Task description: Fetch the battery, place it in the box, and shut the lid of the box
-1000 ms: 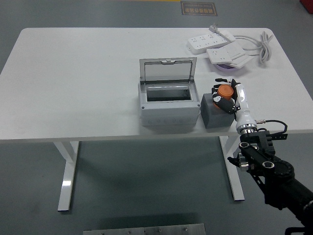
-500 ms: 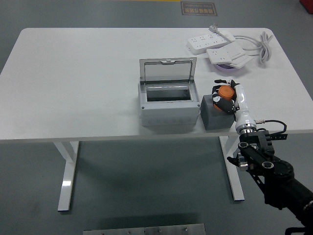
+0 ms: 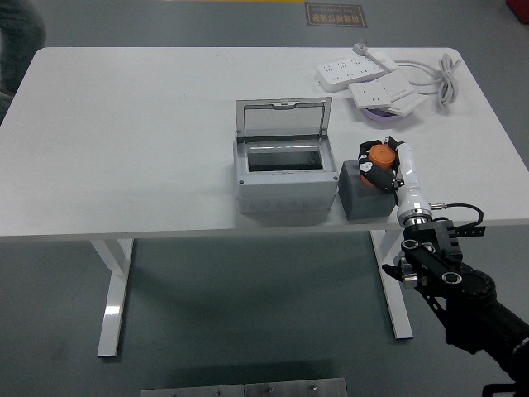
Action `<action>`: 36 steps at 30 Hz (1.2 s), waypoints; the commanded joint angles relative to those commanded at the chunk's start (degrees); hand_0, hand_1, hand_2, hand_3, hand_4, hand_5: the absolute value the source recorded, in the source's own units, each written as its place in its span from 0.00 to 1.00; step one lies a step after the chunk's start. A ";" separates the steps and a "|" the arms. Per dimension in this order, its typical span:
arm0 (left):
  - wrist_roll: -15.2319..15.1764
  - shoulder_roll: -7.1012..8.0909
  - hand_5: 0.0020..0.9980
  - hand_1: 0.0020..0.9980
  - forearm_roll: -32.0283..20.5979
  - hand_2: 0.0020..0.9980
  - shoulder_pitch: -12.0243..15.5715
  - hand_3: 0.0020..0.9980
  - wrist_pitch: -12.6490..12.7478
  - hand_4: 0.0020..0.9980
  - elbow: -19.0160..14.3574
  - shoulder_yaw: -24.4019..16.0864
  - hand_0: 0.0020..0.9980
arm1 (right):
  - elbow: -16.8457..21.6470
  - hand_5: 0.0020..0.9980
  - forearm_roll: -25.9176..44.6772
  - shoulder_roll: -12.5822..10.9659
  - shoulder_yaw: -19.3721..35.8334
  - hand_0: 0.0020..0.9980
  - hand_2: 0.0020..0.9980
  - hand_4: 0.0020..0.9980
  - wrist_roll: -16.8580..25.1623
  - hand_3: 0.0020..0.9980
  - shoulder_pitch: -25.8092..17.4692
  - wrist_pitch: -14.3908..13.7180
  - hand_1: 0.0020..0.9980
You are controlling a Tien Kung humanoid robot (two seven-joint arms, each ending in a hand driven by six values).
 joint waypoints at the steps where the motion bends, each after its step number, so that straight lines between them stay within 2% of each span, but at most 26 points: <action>1: 0.00 -0.01 0.67 0.91 -0.04 0.84 -0.01 0.84 0.02 0.82 0.00 0.02 0.85 | -0.02 0.00 0.15 -0.01 -0.05 0.26 0.45 0.43 0.00 0.41 0.01 -0.01 0.44; 2: 0.00 -0.01 0.67 0.91 -0.06 0.84 -0.01 0.84 0.03 0.82 0.01 0.04 0.85 | -0.03 0.00 0.26 0.00 -0.08 0.26 0.45 0.43 0.00 0.41 0.02 -0.03 0.44; 3: 0.00 -0.02 0.68 0.91 -0.09 0.84 -0.02 0.84 0.04 0.82 0.01 0.05 0.85 | -0.04 0.00 0.36 -0.01 -0.12 0.22 0.36 0.38 0.00 0.38 0.03 -0.07 0.36; 8: 0.00 -0.02 0.68 0.91 -0.24 0.84 0.00 0.84 0.09 0.82 0.00 0.07 0.85 | 0.18 0.00 0.44 -0.09 -0.34 0.22 0.36 0.38 -0.24 0.38 0.13 -0.66 0.36; 9: 0.00 -0.01 0.68 0.91 -0.26 0.85 0.01 0.84 0.10 0.82 0.00 0.07 0.85 | 0.23 0.00 0.41 -0.11 -0.35 0.21 0.33 0.34 -0.28 0.36 0.14 -0.75 0.31; 14: 0.00 0.00 0.68 0.91 -0.41 0.85 0.02 0.84 0.15 0.82 -0.02 0.09 0.85 | 0.46 0.00 0.21 -0.18 -0.44 0.21 0.33 0.34 -0.54 0.36 0.20 -1.14 0.31; 15: 0.00 0.00 0.69 0.91 -0.42 0.85 0.01 0.84 0.15 0.83 -0.02 0.10 0.85 | 0.51 0.00 0.13 -0.19 -0.47 0.17 0.31 0.30 -0.59 0.36 0.22 -1.22 0.25; 26: 0.00 0.03 0.70 0.91 -0.46 0.85 -0.01 0.84 0.21 0.84 -0.03 0.03 0.85 | 1.61 0.00 -1.42 -0.56 -0.61 0.16 0.31 0.28 -1.62 0.36 0.60 -2.43 0.24; 36: 0.00 0.05 0.70 0.92 -0.34 0.85 -0.01 0.84 0.25 0.84 -0.03 -0.21 0.85 | 3.21 0.00 -1.75 -2.14 -0.91 0.16 0.31 0.27 -3.05 0.36 2.81 -2.27 0.22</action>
